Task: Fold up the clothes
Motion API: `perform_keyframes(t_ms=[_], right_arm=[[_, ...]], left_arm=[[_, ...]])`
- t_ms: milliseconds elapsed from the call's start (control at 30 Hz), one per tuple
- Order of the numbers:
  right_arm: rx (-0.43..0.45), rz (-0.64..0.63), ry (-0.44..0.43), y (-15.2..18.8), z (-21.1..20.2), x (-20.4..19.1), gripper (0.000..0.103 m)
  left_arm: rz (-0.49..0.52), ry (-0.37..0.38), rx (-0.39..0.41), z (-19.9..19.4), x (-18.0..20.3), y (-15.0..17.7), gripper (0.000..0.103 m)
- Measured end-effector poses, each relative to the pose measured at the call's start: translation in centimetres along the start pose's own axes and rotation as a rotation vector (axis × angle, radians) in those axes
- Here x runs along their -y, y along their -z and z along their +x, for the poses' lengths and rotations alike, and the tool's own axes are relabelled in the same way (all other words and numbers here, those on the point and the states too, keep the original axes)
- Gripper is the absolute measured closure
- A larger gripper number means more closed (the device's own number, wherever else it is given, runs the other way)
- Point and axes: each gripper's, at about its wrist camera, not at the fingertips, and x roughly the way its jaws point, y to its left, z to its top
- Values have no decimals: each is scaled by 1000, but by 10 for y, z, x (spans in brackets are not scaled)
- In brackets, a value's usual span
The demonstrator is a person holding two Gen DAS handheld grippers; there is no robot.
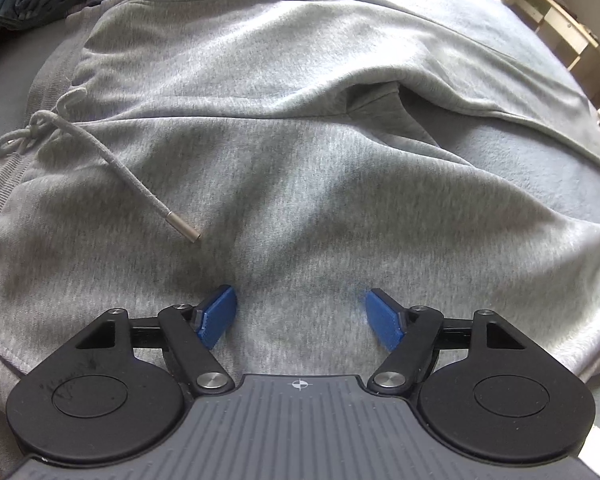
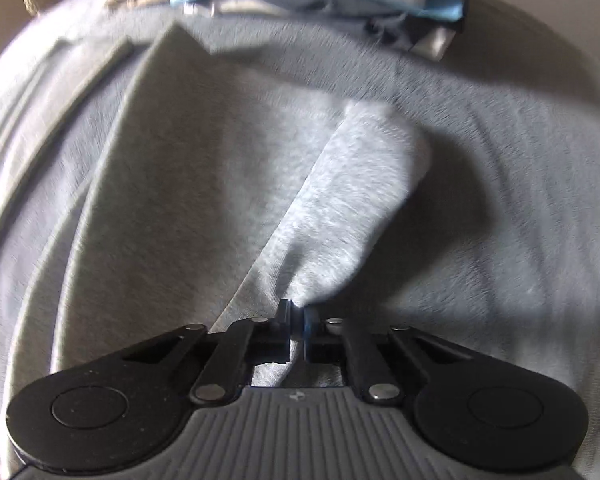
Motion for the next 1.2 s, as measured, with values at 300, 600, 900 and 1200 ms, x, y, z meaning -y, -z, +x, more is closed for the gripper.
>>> perform_keyframes(t_ms=[300, 600, 900, 1200], right_arm=[[40, 18, 122, -7, 10, 85, 103], [260, 164, -170, -1, -33, 108, 81], [218, 158, -174, -60, -7, 96, 57], [251, 297, -103, -80, -28, 101, 58]], left_arm=[[46, 18, 18, 0, 2, 6, 31], [60, -13, 73, -1, 10, 15, 30], [22, -53, 83, -1, 15, 15, 30], [-19, -60, 57, 0, 14, 10, 30]])
